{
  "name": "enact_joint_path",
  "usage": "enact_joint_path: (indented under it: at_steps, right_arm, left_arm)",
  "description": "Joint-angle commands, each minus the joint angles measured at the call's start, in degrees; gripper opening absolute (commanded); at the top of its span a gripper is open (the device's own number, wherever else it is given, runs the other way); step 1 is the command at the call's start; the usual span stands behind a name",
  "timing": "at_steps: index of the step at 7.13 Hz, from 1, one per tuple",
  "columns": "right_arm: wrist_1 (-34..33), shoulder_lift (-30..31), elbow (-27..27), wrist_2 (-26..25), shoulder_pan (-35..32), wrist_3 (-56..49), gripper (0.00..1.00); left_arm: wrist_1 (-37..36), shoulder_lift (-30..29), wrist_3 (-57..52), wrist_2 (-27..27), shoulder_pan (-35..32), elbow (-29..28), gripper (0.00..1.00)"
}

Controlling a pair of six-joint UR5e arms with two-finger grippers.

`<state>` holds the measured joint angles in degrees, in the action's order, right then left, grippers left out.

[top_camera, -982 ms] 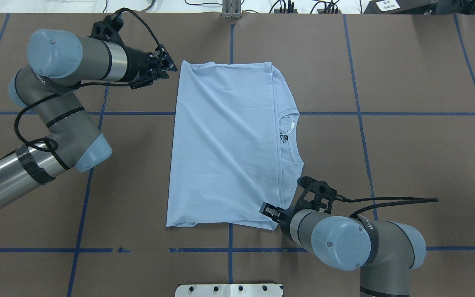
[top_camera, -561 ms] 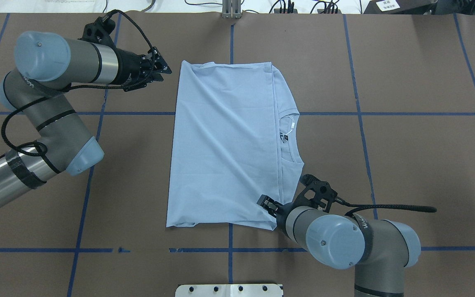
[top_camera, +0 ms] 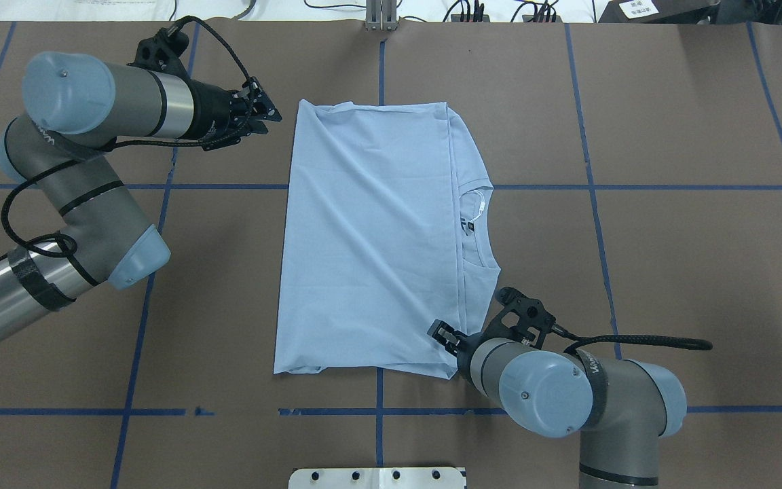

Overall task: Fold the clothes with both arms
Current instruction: 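Move the left gripper to the shirt corner nearest the robot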

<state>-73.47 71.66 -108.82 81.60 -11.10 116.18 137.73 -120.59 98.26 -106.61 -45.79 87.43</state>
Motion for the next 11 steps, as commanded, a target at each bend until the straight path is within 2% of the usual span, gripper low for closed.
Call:
enact_joint_path:
  at_steps: [1, 2, 3, 4, 5, 6, 9, 11]
  right_arm:
    - [-0.01, -0.03, 0.71, 0.23, 0.03, -0.25, 0.74]
    - [0.08, -0.03, 0.62, 0.32, 0.12, -0.08, 0.6]
    - [-0.01, 0.06, 0.8, 0.32, 0.29, -0.16, 0.56]
    - [-0.01, -0.03, 0.63, 0.32, 0.29, -0.08, 0.39]
    - [-0.01, 0.06, 0.62, 0.32, 0.29, -0.08, 0.06]
    - [-0.01, 0.06, 0.8, 0.32, 0.55, 0.01, 0.0]
    - [-0.01, 0.49, -1.47, 0.32, 0.73, 0.89, 0.0]
    - [-0.01, 1.02, -2.8, 1.36, 0.38, 0.71, 0.0]
  left_arm:
    - [0.0, 0.0, -0.09, 0.0, 0.0, 0.02, 0.39]
    - [0.0, 0.0, 0.0, 0.0, 0.0, 0.02, 0.39]
    - [0.0, 0.0, 0.0, 0.0, 0.0, 0.02, 0.39]
    - [0.0, 0.09, 0.0, -0.08, -0.09, 0.11, 0.39]
    - [0.0, 0.09, 0.0, 0.0, -0.09, 0.03, 0.39]
    - [-0.09, 0.09, 0.0, -0.08, 0.0, 0.11, 0.39]
    - [-0.09, 0.18, 0.09, -0.08, -0.09, 0.37, 0.39]
    - [-4.19, 6.64, 1.23, 0.18, 1.48, 9.9, 0.43]
